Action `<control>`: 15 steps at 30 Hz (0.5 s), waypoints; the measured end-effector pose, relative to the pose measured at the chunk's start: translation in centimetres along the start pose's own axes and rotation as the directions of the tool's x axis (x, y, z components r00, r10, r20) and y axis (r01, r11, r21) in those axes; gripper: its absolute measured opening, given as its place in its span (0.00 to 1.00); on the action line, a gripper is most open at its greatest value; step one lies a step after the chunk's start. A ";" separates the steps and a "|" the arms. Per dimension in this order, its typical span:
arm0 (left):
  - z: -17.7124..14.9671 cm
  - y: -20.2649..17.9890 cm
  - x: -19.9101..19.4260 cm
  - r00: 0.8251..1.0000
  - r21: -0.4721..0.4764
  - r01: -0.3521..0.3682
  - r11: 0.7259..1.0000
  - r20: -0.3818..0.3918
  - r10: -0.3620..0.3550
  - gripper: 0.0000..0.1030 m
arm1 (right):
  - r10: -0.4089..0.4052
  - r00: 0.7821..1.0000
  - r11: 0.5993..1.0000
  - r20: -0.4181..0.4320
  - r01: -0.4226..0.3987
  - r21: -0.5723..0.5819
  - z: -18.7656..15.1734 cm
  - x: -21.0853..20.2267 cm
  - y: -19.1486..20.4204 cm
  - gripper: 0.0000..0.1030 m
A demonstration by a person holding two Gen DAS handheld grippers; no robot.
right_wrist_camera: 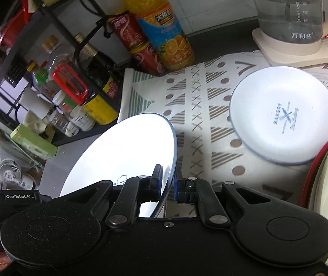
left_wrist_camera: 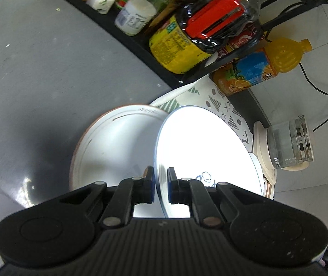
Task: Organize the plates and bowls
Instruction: 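Carry the "Sweet" plate with both grippers over the gold-flower white plate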
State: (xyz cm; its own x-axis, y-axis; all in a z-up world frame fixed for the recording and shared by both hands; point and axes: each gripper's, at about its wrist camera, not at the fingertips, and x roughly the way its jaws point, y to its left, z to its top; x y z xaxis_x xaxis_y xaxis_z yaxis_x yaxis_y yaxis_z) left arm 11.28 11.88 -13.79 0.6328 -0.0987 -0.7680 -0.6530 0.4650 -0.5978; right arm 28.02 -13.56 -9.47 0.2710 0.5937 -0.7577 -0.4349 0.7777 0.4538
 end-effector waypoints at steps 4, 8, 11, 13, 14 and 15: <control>-0.5 0.9 -0.5 1.000 -0.012 -0.006 1.000 0.007 0.006 0.08 | 0.006 1.000 1.000 -0.013 -0.007 -0.018 -0.7 0.2 0.2 0.09; -0.9 1.5 -0.6 1.000 -0.014 -0.017 1.000 0.007 0.017 0.08 | 0.003 1.000 1.000 -0.021 -0.004 -0.025 -1.2 0.4 0.3 0.09; -1.1 1.9 -0.5 1.000 -0.018 -0.027 0.999 0.000 0.027 0.08 | -0.001 1.000 1.000 -0.028 0.000 -0.029 -1.6 0.6 0.4 0.09; -1.1 2.3 -0.4 1.000 -0.026 -0.029 0.999 -0.004 0.029 0.08 | -0.007 0.999 0.999 -0.033 0.006 -0.035 -1.8 0.8 0.5 0.09; -1.1 2.4 -0.3 1.000 -0.031 -0.030 0.999 -0.008 0.030 0.08 | -0.009 0.999 0.999 -0.036 0.008 -0.038 -1.9 0.8 0.6 0.09; -1.2 2.6 -0.2 0.999 -0.033 -0.033 0.999 -0.012 0.032 0.08 | -0.010 0.999 0.999 -0.039 0.009 -0.041 -1.9 0.9 0.6 0.09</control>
State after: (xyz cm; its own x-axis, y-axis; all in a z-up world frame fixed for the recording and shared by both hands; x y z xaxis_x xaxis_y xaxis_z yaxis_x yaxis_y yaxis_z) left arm 8.98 12.07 -15.45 0.6063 -0.0940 -0.7897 -0.6870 0.4383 -0.5796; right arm 26.34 -12.97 -10.80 0.2418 0.5770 -0.7801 -0.4672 0.7739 0.4275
